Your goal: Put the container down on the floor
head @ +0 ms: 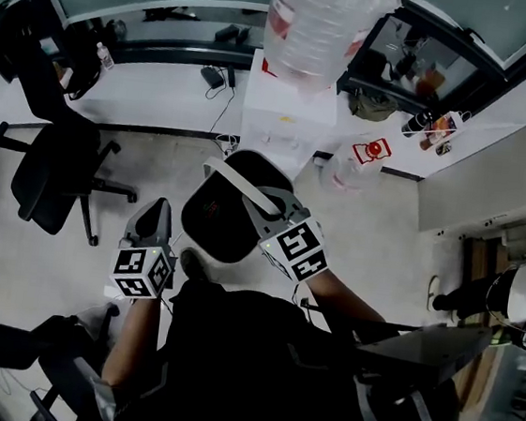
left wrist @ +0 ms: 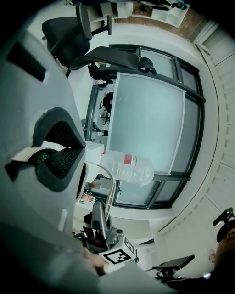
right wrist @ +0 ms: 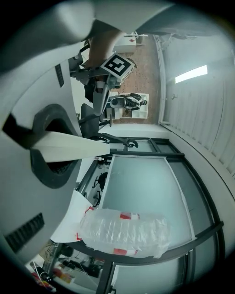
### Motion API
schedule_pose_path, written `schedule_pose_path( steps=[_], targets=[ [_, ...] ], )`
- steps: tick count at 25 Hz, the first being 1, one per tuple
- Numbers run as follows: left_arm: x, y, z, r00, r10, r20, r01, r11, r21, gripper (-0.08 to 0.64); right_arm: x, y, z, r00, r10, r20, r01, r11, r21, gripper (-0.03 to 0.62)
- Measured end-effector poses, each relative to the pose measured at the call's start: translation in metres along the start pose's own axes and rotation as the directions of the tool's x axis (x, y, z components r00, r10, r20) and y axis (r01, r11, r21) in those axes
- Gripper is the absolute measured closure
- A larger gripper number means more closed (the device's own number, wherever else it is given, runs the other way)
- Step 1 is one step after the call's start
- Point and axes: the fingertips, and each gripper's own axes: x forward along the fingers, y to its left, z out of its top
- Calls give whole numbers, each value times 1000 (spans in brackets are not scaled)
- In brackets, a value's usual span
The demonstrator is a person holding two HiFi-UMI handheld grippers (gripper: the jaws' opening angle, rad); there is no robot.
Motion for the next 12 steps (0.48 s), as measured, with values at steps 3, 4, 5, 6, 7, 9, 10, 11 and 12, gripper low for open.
schedule_pose_path(
  steps=[3, 4, 5, 6, 7, 9, 10, 11, 12],
  targets=[
    [12, 19, 8, 1000, -24, -9, 24, 1000, 7, 549, 23, -3, 9, 1000, -15, -7, 15, 1000, 10, 583],
    [15, 26, 10, 999, -31, -12, 32, 999, 14, 549, 29, -3, 11, 1000, -19, -10, 19, 1000, 14, 583],
    [17, 34, 13, 999, -37, -12, 37, 999, 19, 549, 36, -2, 15, 1000, -21, -12, 21, 1000, 16, 583],
    [21, 41, 17, 999, -41, -10, 41, 999, 21, 549, 43, -2, 18, 1000, -22, -12, 22, 1000, 16, 583],
    [24, 49, 21, 999, -44, -8, 44, 999, 22, 549, 51, -3, 21, 1000, -23, -12, 23, 1000, 14, 583],
    [31, 65, 26, 999, -48, -4, 49, 999, 22, 549, 67, -2, 26, 1000, -26, -14, 26, 1000, 10, 583],
    [34, 73, 27, 999, -51, -2, 51, 998, 21, 549, 75, -2, 28, 999, -28, -16, 29, 1000, 7, 583],
    [36, 80, 27, 999, -54, -2, 54, 998, 18, 549, 82, -1, 29, 999, -31, -20, 31, 1000, 6, 583],
    [37, 88, 27, 998, -57, -3, 58, 998, 15, 549, 89, 0, 31, 999, -33, -23, 33, 999, 5, 583]
  ],
)
